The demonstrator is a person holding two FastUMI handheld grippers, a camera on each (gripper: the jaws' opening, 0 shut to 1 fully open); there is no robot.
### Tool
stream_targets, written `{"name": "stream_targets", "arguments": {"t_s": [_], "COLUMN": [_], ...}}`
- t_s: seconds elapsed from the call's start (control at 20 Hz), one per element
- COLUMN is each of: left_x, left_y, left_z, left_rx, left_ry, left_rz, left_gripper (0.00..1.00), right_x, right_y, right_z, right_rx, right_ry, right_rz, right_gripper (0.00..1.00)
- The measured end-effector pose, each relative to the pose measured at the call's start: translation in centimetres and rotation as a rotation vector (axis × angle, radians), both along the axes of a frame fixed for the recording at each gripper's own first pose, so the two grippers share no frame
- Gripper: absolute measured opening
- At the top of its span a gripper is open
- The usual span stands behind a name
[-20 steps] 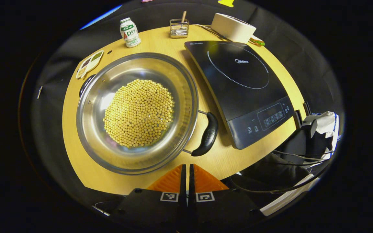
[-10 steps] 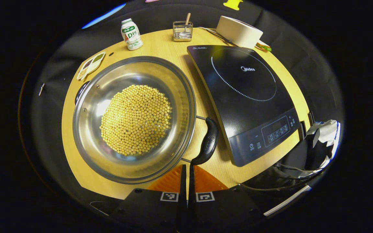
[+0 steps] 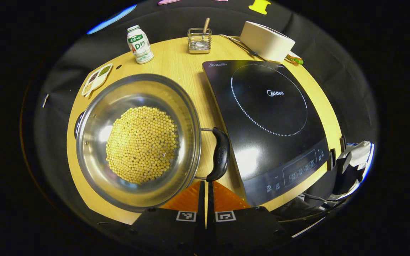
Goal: First push the handle of the pot to place it horizontally, then grasp the pot with both hands and set it on the induction cooktop.
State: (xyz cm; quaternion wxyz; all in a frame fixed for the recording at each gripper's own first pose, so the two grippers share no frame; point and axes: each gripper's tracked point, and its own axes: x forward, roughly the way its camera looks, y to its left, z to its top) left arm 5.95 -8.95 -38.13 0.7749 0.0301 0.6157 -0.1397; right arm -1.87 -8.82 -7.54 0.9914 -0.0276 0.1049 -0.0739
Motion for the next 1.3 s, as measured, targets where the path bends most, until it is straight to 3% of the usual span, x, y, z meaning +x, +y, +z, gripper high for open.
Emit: {"name": "stream_targets", "arguments": {"t_s": [0.65, 1.1, 1.3], "left_x": [6.2, 5.0, 4.9], "left_y": [-2.2, -2.5, -2.4], "left_z": [-1.1, 1.7, 4.5], "left_rx": [0.026, 0.005, -0.027], "left_ry": [-0.003, -0.064, -0.154], "left_rz": [-0.012, -0.062, -0.097], "left_gripper": [0.05, 0.05, 0.05], "right_x": [2.5, 4.4, 4.9], "right_y": [-2.6, -1.6, -0.7], "right_z": [-1.7, -2.4, -2.4], "right_rx": [-0.006, -0.001, 0.015], "right_ry": [0.035, 0.033, 0.026], "right_rz": [-0.050, -0.032, -0.020], "right_gripper": [0.98, 0.98, 0.98]}}
